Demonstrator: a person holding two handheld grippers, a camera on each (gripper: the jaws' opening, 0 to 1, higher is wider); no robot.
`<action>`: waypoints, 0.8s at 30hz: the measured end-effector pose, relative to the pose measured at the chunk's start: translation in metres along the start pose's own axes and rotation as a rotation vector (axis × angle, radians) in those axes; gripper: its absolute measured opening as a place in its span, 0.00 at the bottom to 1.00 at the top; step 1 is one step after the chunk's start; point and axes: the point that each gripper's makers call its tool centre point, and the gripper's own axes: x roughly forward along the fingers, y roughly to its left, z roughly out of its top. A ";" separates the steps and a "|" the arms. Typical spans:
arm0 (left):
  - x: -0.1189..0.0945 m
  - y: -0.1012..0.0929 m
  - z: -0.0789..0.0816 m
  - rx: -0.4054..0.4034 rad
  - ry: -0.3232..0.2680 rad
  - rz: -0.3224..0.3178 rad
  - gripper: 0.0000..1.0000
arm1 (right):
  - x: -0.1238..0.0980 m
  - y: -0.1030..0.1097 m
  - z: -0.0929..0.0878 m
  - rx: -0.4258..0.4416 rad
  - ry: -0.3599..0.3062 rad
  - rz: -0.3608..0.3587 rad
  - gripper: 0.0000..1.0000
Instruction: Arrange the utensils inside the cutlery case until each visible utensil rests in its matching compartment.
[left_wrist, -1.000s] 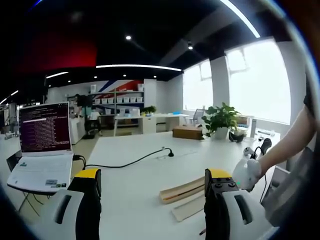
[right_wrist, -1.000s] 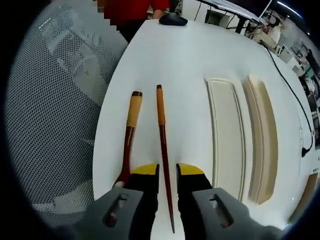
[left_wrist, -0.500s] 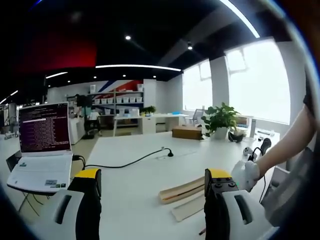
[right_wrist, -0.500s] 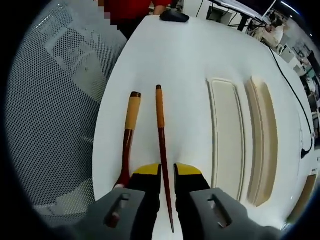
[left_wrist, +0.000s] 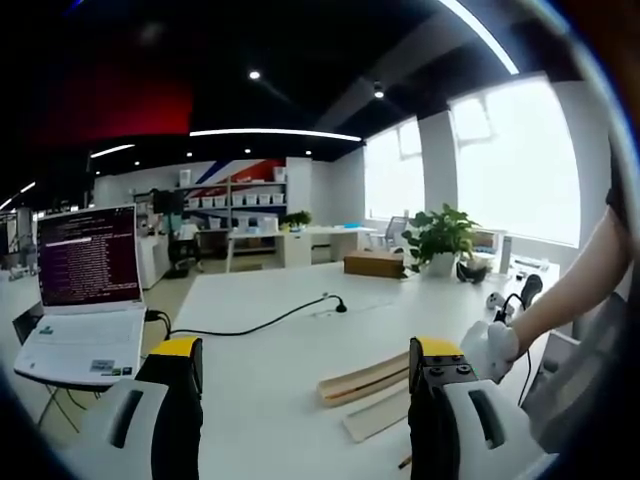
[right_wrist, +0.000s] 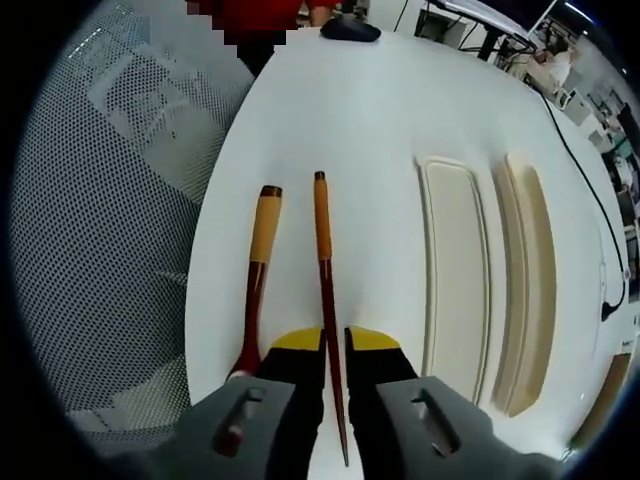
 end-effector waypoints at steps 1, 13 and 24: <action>0.000 0.000 0.000 0.000 0.000 0.000 0.87 | 0.000 0.000 0.000 0.003 -0.002 0.000 0.04; 0.000 0.000 0.000 0.003 0.000 0.002 0.87 | 0.000 -0.001 0.001 -0.016 -0.014 0.006 0.01; 0.000 0.000 0.001 0.002 -0.002 0.001 0.87 | 0.000 -0.002 0.003 0.024 -0.028 0.029 0.00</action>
